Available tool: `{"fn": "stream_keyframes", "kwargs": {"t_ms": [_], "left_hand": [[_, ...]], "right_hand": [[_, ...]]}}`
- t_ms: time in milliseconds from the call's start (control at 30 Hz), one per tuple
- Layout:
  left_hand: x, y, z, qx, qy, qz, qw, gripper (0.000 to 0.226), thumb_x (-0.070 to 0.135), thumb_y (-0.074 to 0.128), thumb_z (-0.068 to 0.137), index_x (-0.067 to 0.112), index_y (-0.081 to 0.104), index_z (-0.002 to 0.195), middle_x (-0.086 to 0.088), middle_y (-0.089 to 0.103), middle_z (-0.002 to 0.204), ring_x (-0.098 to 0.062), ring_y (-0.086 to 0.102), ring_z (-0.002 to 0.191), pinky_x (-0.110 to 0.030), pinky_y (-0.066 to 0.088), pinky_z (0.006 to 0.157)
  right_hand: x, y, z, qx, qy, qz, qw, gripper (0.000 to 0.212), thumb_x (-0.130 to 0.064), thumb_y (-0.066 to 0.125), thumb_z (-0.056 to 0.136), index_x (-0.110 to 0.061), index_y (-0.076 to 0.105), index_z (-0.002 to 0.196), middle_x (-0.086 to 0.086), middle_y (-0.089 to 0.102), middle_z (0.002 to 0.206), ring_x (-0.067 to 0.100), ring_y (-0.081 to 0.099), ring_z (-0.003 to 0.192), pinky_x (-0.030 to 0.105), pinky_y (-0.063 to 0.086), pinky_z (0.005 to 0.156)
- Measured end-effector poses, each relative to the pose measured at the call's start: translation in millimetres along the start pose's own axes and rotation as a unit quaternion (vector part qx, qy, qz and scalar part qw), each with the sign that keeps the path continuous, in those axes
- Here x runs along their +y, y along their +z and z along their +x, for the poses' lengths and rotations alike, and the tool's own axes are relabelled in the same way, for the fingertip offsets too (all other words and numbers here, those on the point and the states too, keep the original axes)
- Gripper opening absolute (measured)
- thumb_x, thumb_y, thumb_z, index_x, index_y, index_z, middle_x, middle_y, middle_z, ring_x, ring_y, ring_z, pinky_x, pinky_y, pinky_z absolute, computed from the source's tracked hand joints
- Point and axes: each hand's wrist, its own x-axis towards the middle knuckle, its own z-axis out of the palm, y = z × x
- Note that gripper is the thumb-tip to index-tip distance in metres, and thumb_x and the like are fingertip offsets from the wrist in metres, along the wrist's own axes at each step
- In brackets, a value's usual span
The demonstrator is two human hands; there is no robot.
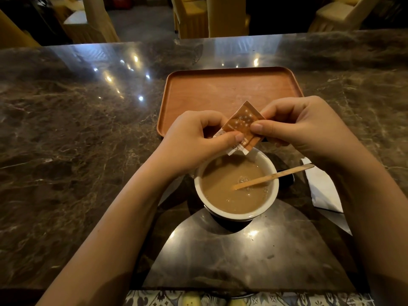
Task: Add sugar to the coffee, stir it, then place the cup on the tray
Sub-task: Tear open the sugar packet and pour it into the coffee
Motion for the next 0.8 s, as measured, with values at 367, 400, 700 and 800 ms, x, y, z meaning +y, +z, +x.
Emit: {"fn": "stream_keyframes", "kwargs": {"t_ms": [367, 400, 700, 800], "left_hand": [[5, -28, -12, -0.008, 0.094, 0.035, 0.995, 0.047, 0.029, 0.064, 0.077, 0.025, 0.053, 0.122, 0.008, 0.061, 0.101, -0.014, 0.055, 0.077, -0.034, 0.053, 0.073], [7, -28, -13, -0.013, 0.107, 0.05, 0.993, 0.043, 0.028, 0.064, 0.077, 0.023, 0.056, 0.118, 0.009, 0.062, 0.103, -0.011, 0.053, 0.077, -0.029, 0.051, 0.07], [37, -27, -22, 0.098, 0.113, 0.05, 0.987, 0.01, 0.019, 0.064, 0.081, 0.018, 0.067, 0.091, 0.001, 0.067, 0.083, -0.017, 0.06, 0.075, -0.032, 0.051, 0.068], [45, -30, -30, 0.092, 0.07, 0.008, 0.993, 0.012, 0.021, 0.063, 0.081, 0.017, 0.069, 0.09, -0.006, 0.069, 0.084, -0.023, 0.063, 0.079, -0.041, 0.052, 0.075]], "right_hand": [[-12, -15, 6, -0.036, 0.139, 0.14, 0.98, 0.017, -0.019, 0.066, 0.066, -0.005, 0.067, 0.075, 0.006, 0.065, 0.069, 0.004, 0.045, 0.04, 0.011, 0.038, 0.043], [-16, -16, 5, -0.043, 0.147, 0.144, 0.978, 0.016, -0.019, 0.067, 0.065, -0.005, 0.067, 0.073, 0.004, 0.065, 0.065, 0.004, 0.044, 0.039, 0.012, 0.037, 0.043], [-42, -7, -22, -0.034, 0.113, 0.037, 0.992, 0.024, -0.024, 0.062, 0.079, -0.015, 0.065, 0.101, 0.002, 0.073, 0.071, 0.007, 0.061, 0.053, 0.014, 0.05, 0.051], [-49, 3, -38, 0.02, 0.028, -0.054, 0.998, 0.022, -0.028, 0.053, 0.087, -0.017, 0.064, 0.103, 0.0, 0.071, 0.082, 0.007, 0.065, 0.064, 0.015, 0.053, 0.057]]}}
